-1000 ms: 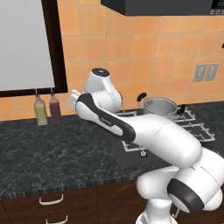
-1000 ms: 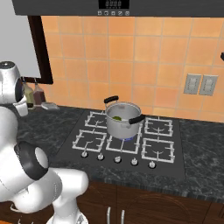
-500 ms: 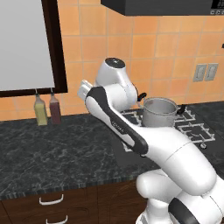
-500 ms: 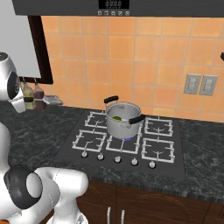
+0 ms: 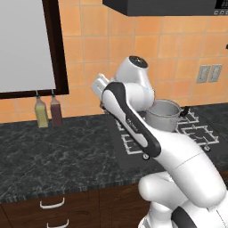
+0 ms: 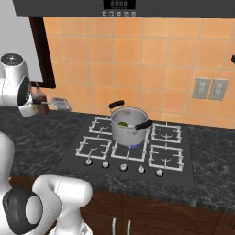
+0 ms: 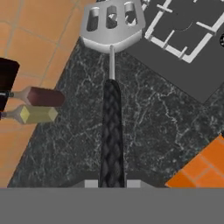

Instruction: Put the lime and broccoli in the pot. Retrieve the spatula and lightly stir the vegetables in the pot.

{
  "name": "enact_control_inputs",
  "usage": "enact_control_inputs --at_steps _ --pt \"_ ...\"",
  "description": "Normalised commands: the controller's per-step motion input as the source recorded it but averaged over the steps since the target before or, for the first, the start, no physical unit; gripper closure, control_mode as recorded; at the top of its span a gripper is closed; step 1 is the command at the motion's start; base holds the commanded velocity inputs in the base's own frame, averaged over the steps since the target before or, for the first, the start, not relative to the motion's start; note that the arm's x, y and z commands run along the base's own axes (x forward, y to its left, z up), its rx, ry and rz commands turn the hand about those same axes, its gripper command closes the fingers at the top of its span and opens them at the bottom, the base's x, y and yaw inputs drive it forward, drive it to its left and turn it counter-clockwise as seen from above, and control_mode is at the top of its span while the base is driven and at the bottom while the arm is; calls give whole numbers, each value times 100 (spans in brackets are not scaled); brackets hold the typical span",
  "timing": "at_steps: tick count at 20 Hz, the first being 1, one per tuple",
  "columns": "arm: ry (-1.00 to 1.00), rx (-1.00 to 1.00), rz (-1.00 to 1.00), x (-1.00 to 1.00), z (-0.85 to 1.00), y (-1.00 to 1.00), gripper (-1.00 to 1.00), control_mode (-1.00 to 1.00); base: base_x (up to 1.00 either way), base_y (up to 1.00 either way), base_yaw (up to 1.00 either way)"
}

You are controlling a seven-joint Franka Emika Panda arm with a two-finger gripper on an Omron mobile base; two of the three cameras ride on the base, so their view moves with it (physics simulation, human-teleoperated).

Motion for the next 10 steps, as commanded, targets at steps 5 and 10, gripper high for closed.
enact_control_inputs --at_steps 5,10 --pt "-2 28 -32 24 63 -63 100 -100 0 0 0" --pt "1 36 -41 4 34 -95 100 -100 0 0 0"
